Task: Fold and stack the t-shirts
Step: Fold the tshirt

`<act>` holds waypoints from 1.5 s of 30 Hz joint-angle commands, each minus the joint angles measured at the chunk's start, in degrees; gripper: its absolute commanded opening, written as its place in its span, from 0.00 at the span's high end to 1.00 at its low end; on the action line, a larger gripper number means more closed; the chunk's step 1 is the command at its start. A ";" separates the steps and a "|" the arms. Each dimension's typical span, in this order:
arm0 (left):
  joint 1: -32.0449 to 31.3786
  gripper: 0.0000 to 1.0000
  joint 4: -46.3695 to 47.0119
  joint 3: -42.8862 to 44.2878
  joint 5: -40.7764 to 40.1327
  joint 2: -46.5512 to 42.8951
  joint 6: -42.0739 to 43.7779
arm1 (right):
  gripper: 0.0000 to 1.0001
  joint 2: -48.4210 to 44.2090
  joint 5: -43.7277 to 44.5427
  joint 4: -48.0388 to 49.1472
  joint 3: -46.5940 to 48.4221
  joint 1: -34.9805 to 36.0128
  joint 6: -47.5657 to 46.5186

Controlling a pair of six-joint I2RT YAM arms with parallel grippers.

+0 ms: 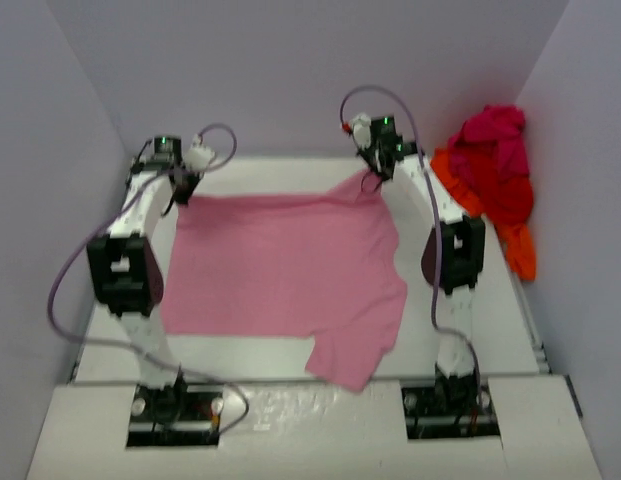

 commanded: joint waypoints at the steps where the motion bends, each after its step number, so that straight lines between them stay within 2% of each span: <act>1: 4.74 1.00 9.05 9.85 -5.29 7.32 1.73 | 1.00 9.94 9.45 5.67 13.59 -0.33 -2.35; 10: 5.53 1.00 11.43 23.00 -8.15 19.74 1.34 | 1.00 12.88 8.73 7.37 16.12 1.91 -1.20; 13: 5.82 1.00 10.91 23.36 -6.74 20.05 0.86 | 1.00 10.83 8.61 7.35 14.94 1.97 -1.32; 25: 5.64 1.00 14.85 8.14 -2.18 6.02 1.05 | 1.00 -6.82 7.34 6.65 -5.90 5.89 -4.03; 30: 5.82 1.00 16.91 -1.25 0.33 -0.43 1.45 | 1.00 -13.22 6.87 4.93 -12.03 7.45 -4.49; 37: 5.82 1.00 13.48 -7.77 3.44 -5.97 3.60 | 1.00 -16.77 6.05 -1.03 -19.59 11.08 -5.38; 45: 6.27 1.00 8.69 -15.73 5.41 -9.52 10.04 | 1.00 -18.41 5.11 -7.21 -27.06 13.99 -5.76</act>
